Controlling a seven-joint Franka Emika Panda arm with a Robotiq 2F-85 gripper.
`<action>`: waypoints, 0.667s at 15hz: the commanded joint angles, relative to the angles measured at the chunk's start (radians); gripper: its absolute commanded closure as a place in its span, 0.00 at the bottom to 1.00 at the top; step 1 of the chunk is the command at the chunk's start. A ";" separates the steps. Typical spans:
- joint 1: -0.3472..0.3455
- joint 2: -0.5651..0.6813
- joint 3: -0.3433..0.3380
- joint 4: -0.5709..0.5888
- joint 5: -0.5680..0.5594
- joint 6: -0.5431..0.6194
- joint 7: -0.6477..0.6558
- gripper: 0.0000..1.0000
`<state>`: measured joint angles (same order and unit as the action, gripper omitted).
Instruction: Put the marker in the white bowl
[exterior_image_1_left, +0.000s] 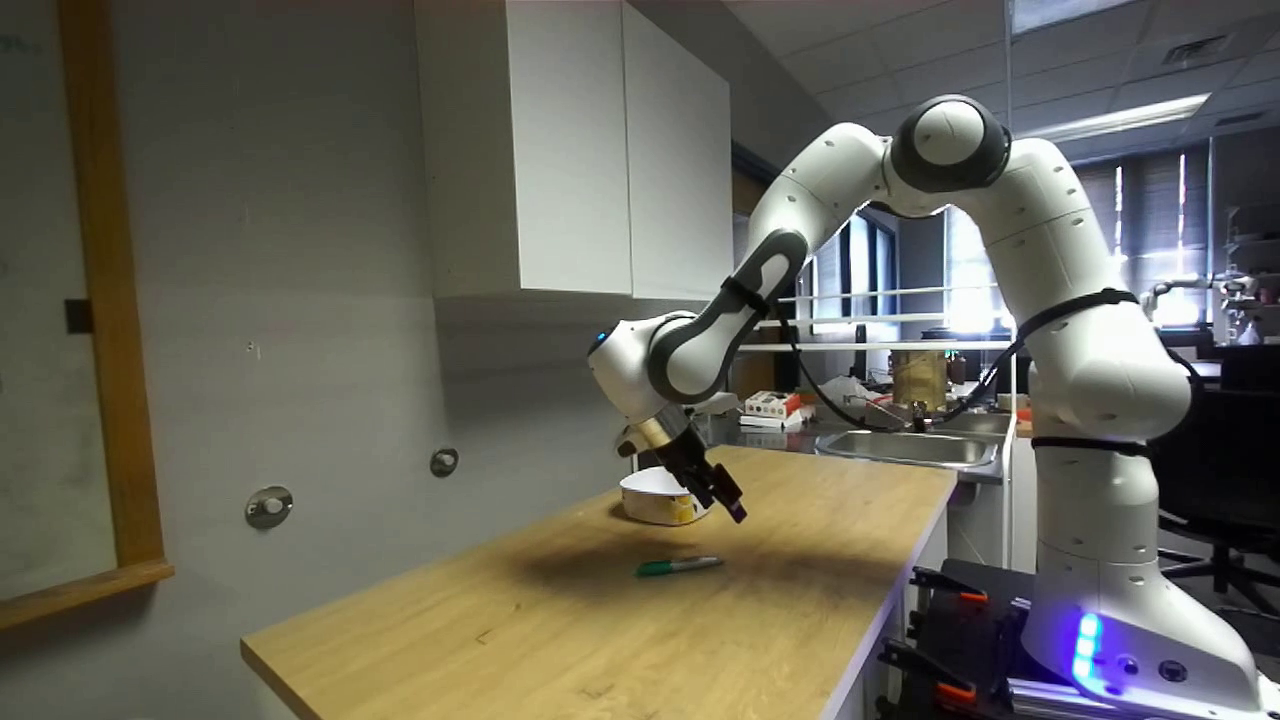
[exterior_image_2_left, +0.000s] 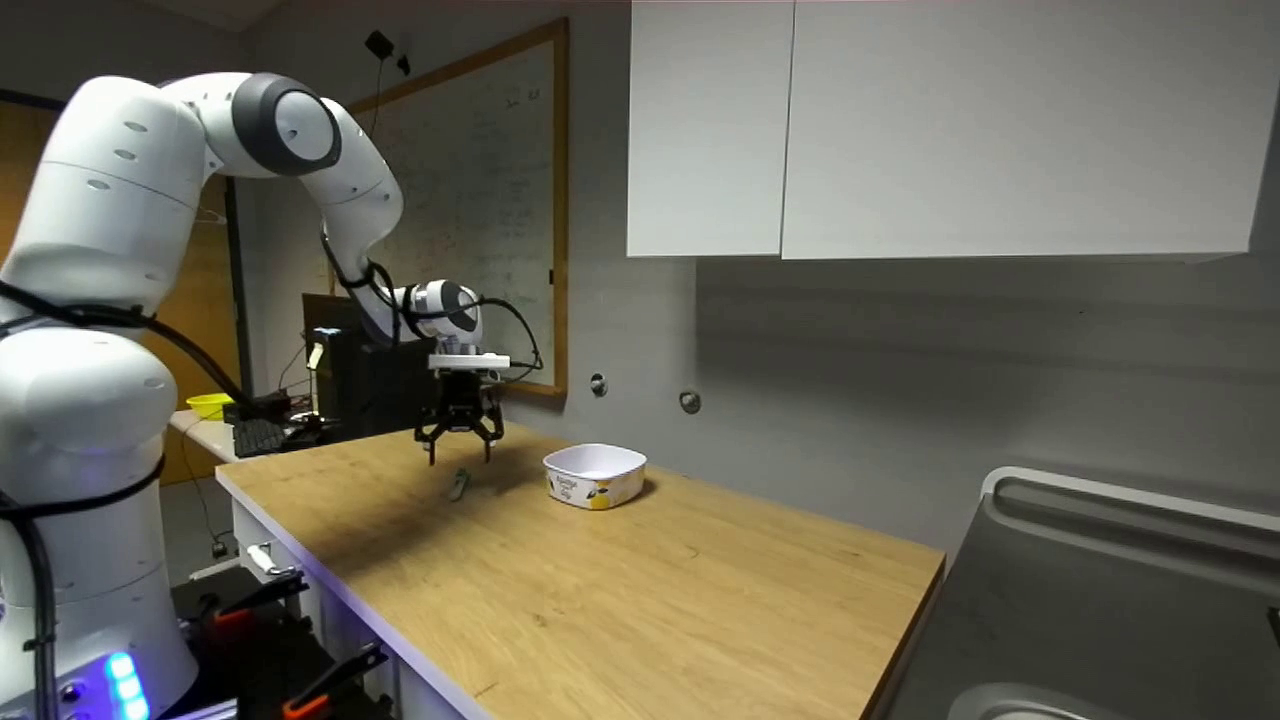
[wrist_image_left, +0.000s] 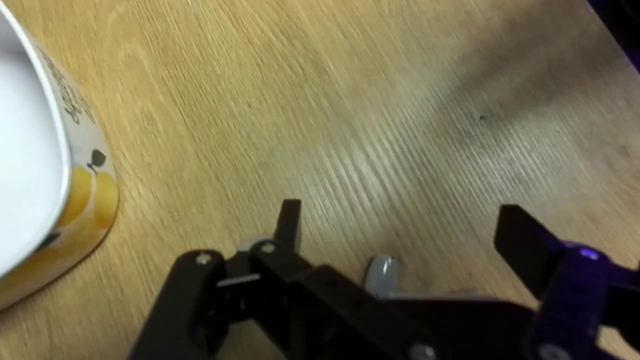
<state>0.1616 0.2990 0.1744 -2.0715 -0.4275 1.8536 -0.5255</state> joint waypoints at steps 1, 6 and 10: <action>0.028 0.090 0.022 0.065 -0.022 0.008 0.003 0.00; 0.054 0.166 0.019 0.142 -0.064 0.045 0.001 0.00; 0.045 0.195 0.017 0.188 -0.070 0.109 -0.011 0.00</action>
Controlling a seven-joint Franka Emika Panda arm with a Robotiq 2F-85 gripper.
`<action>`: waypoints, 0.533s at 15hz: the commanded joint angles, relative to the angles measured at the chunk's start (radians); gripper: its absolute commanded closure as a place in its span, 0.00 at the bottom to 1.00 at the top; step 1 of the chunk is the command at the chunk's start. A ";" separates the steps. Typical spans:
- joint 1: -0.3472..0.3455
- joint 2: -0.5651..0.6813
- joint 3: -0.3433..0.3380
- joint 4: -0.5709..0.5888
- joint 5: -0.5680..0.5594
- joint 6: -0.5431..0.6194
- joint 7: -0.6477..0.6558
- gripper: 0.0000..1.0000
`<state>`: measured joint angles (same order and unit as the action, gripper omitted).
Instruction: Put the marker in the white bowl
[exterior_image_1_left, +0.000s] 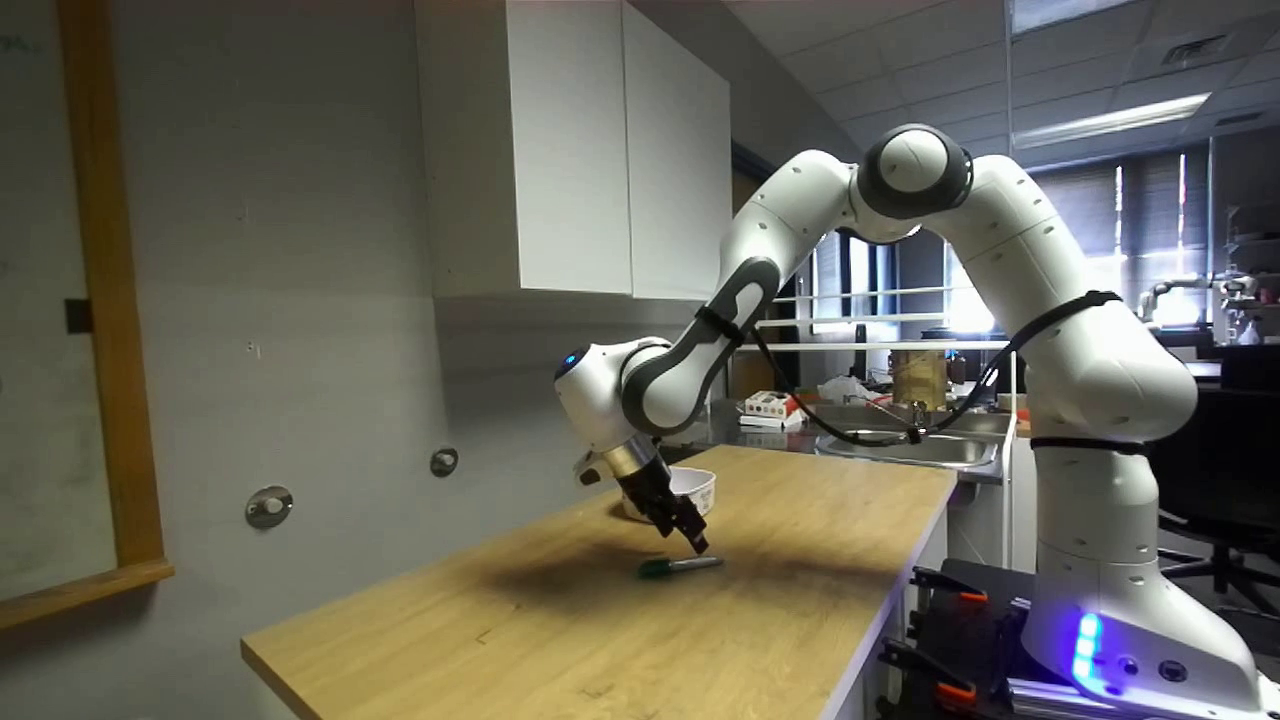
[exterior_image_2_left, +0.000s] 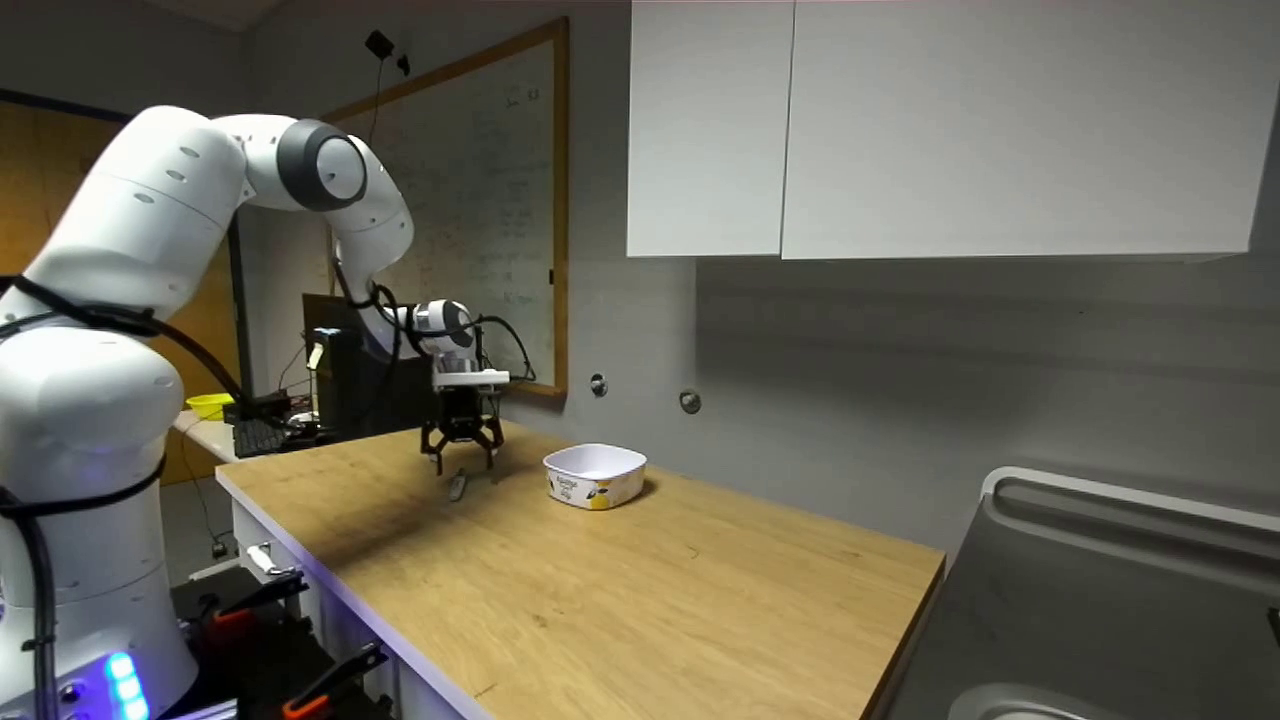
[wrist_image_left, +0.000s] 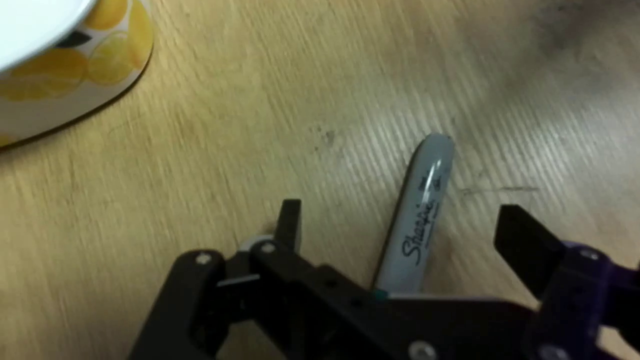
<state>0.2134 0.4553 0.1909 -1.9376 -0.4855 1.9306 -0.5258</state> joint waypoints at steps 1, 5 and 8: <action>-0.010 0.046 0.001 0.062 -0.004 0.050 -0.016 0.00; -0.023 0.068 0.001 0.063 0.012 0.119 -0.028 0.00; -0.037 0.089 -0.003 0.051 0.021 0.152 -0.037 0.00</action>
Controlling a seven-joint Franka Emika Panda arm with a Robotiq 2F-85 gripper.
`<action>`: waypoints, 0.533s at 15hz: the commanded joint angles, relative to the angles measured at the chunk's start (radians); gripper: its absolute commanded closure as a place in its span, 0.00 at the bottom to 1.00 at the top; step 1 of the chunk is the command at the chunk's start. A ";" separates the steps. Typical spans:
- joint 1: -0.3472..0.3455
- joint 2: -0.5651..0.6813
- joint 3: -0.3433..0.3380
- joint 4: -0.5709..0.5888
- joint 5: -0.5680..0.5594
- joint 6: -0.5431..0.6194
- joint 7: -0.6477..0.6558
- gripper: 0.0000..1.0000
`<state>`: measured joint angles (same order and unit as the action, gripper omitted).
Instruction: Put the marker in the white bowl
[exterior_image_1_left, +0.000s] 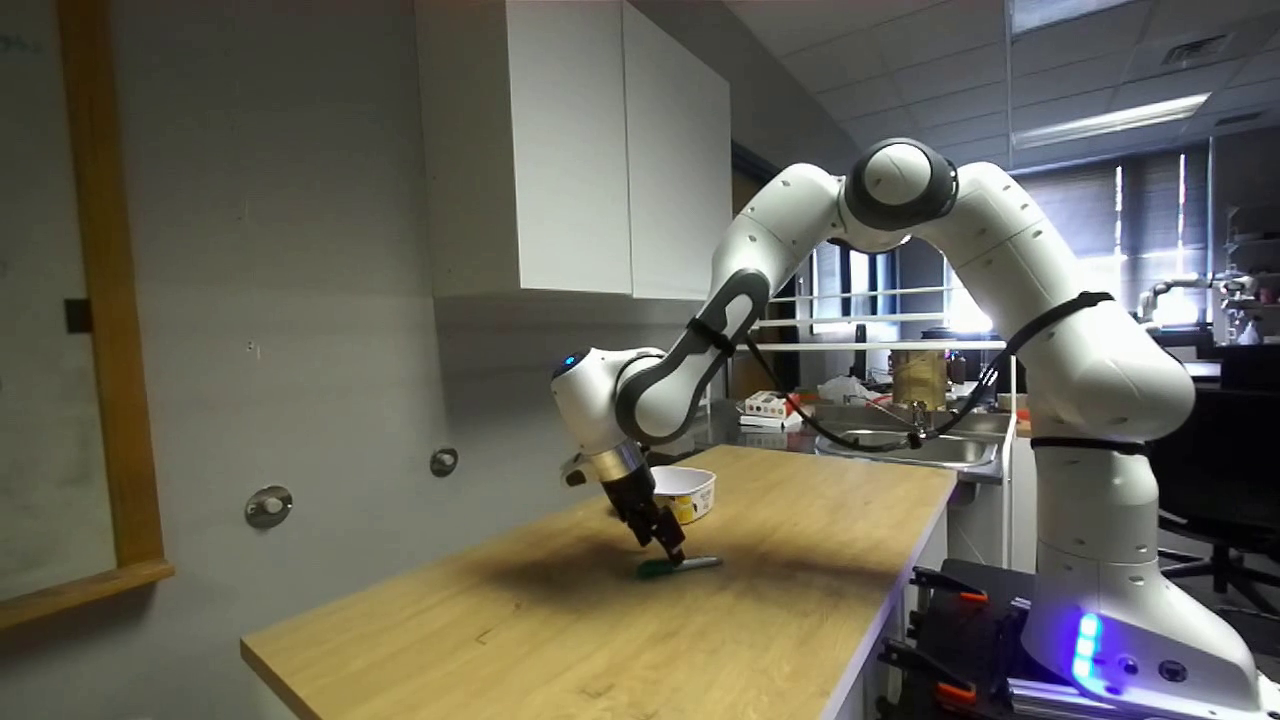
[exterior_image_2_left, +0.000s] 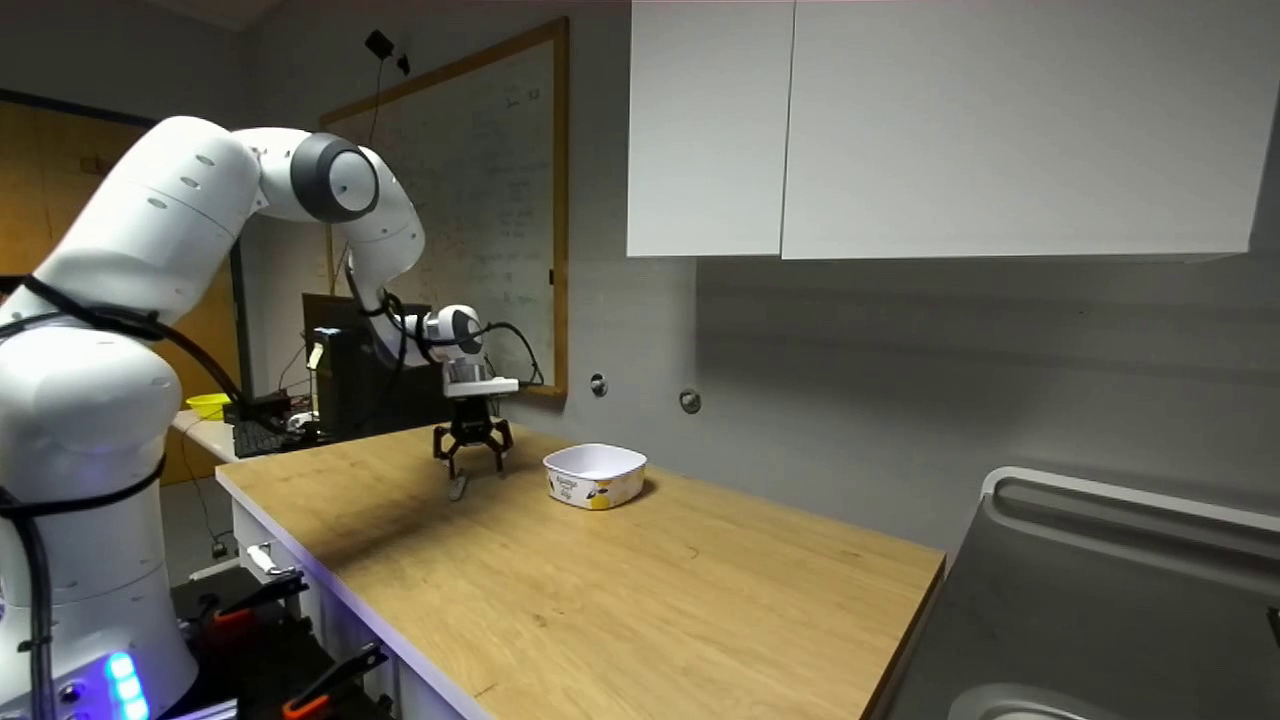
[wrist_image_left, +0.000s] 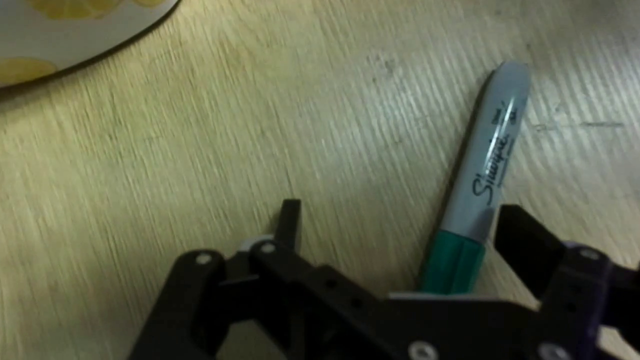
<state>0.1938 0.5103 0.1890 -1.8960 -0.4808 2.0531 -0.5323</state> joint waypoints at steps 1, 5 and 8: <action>-0.023 0.040 -0.002 0.004 0.019 0.038 -0.032 0.00; -0.035 0.047 -0.001 -0.004 0.032 0.048 -0.038 0.00; -0.030 0.044 -0.004 -0.004 0.027 0.051 -0.030 0.31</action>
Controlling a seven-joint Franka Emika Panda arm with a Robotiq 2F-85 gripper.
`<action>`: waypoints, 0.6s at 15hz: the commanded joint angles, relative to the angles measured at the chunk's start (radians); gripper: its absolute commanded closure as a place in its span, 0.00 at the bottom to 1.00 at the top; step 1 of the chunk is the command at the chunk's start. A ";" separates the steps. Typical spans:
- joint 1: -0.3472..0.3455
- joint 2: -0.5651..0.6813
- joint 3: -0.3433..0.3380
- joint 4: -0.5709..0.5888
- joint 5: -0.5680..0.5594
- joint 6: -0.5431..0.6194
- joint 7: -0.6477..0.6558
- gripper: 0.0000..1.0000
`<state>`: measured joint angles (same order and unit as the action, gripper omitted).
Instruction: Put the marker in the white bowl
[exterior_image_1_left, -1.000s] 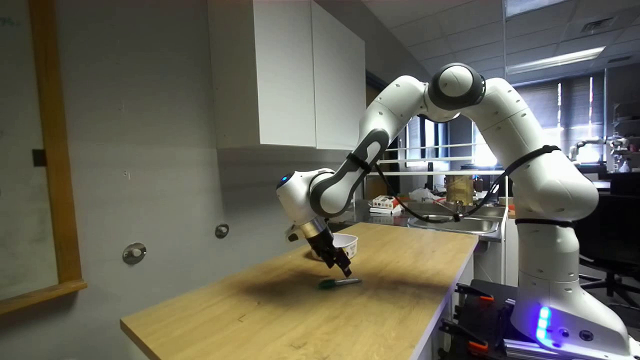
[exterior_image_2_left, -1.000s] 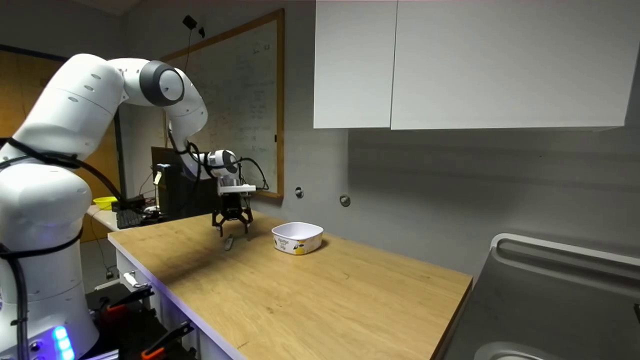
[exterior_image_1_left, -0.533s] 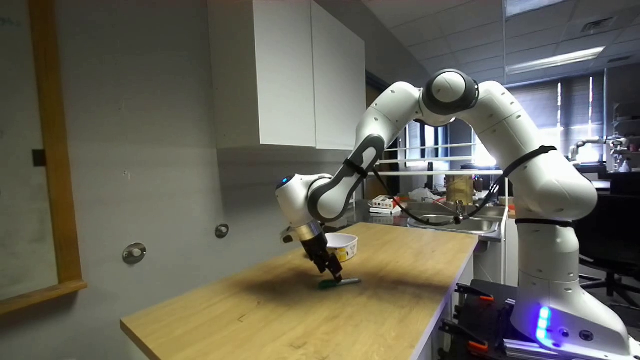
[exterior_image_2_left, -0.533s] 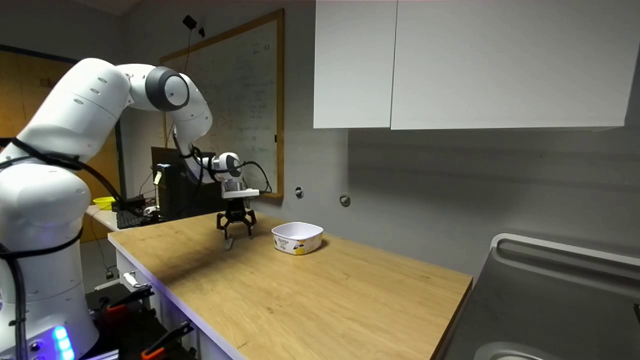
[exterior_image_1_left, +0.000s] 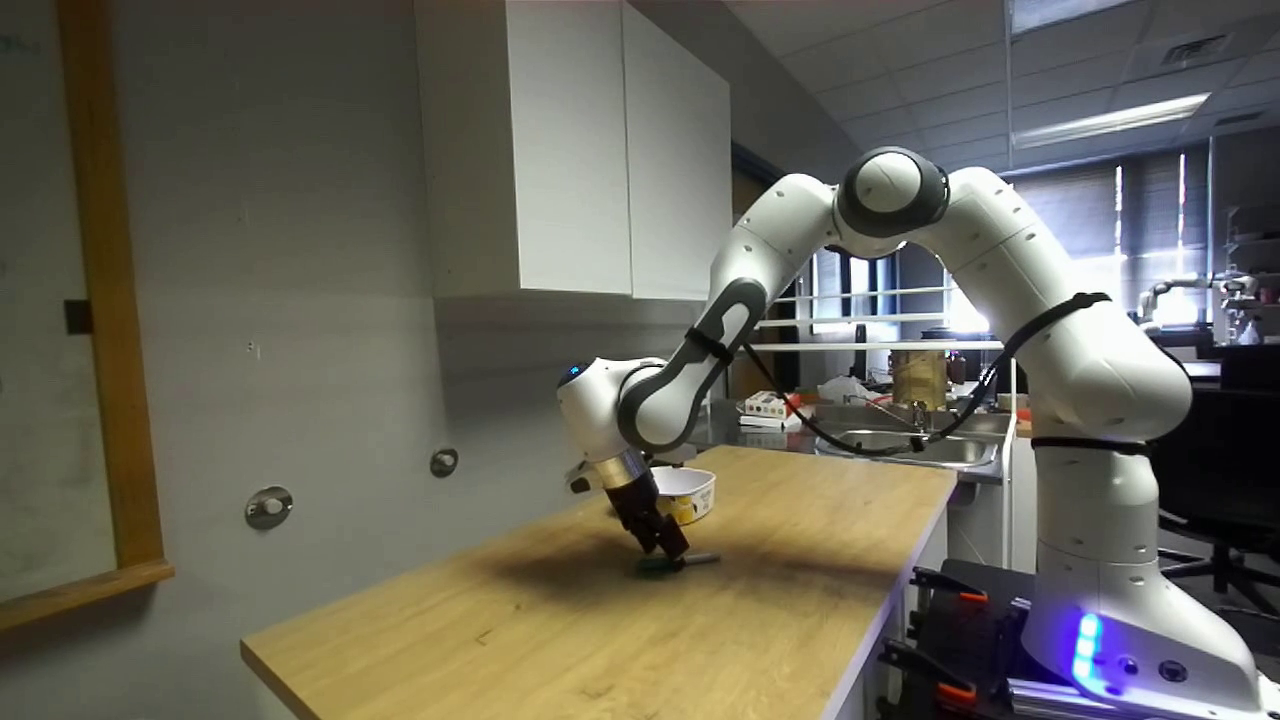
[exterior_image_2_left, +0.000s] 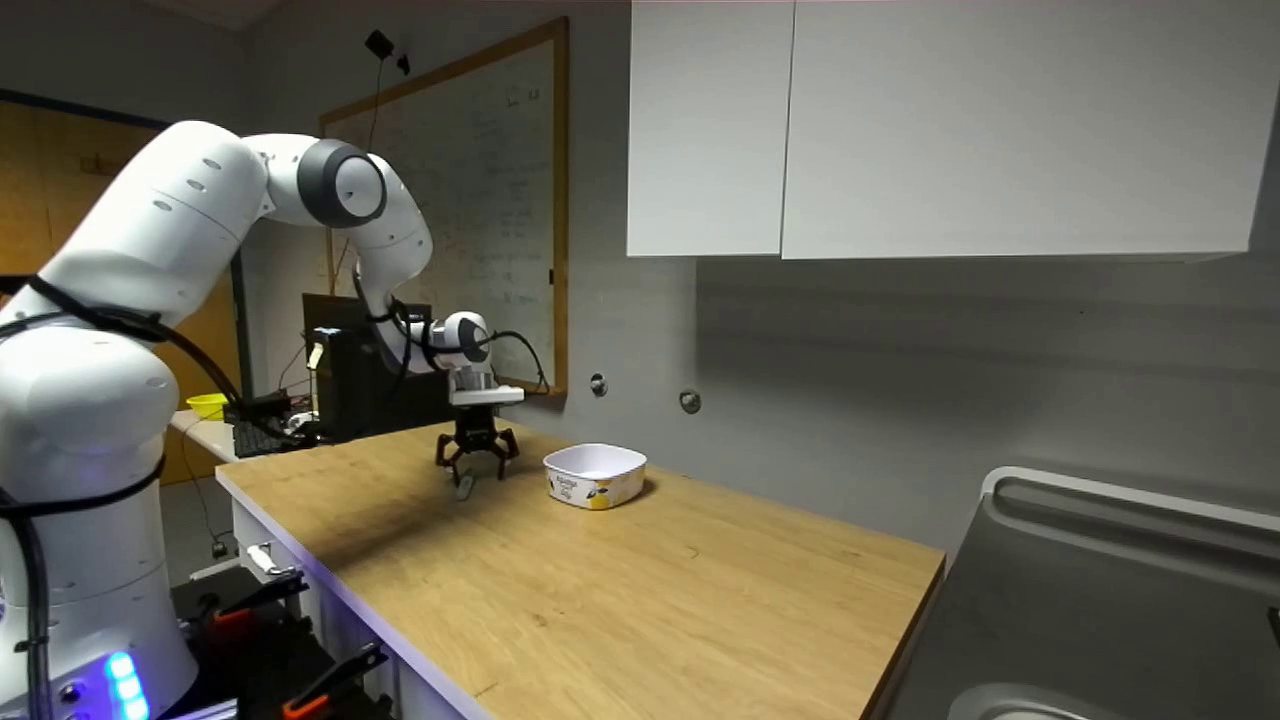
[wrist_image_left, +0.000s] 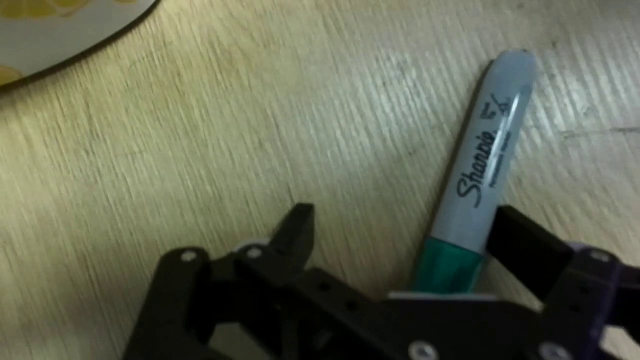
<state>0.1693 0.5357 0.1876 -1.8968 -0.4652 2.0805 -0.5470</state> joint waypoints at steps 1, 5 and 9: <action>-0.005 0.018 -0.002 -0.003 0.012 0.024 -0.014 0.40; -0.005 0.015 -0.002 -0.008 0.011 0.027 -0.011 0.69; -0.007 0.012 -0.003 -0.009 0.011 0.032 -0.010 0.91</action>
<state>0.1682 0.5336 0.1868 -1.8970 -0.4652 2.0827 -0.5470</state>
